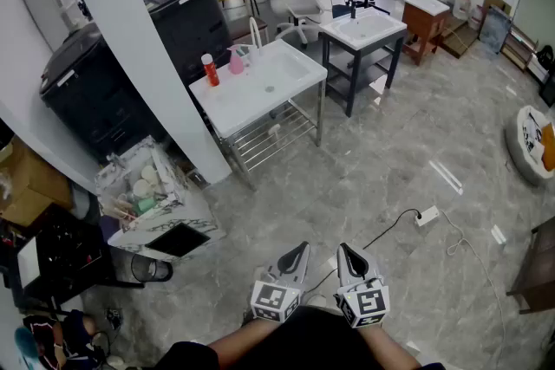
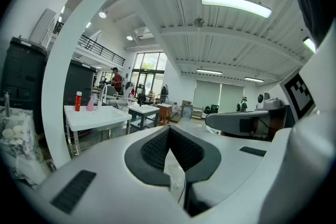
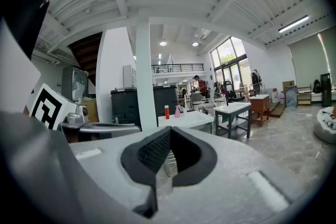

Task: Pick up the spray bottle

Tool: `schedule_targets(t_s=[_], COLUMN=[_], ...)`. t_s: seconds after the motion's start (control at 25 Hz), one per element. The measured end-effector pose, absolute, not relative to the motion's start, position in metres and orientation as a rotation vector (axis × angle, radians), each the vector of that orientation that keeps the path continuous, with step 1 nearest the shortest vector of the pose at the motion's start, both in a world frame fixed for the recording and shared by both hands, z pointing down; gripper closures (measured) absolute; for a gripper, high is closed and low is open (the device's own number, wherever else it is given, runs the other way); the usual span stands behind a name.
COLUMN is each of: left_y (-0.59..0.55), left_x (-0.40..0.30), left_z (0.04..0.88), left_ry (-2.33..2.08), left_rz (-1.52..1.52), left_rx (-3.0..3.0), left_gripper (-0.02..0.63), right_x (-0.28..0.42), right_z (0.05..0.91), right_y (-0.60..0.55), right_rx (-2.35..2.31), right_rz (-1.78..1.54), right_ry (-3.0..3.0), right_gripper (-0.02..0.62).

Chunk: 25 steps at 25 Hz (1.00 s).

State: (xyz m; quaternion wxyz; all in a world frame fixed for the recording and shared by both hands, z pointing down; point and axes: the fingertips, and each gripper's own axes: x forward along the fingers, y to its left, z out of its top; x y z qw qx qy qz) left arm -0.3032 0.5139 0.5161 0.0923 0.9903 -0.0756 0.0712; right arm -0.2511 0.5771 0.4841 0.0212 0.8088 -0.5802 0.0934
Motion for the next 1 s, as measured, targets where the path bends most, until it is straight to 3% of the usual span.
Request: schedule_targets(t_s=[0.6,1.0], left_y=[0.498,0.369], left_x=[-0.272,-0.198], left_z=[0.519,0.53], left_ry=[-0.197,-0.284], left_rz=[0.202,0.143], left_rx=[2.948,2.924], left_gripper=[0.59,0.591], right_x=[-0.226,-0.127], right_z=[0.5,0.499], right_y=[0.563,0.482], right_rx=[2.513,2.611], right_rz=[0.371,0.323], right_ry=[-1.837,-1.639], right_gripper=[0.598,0.598])
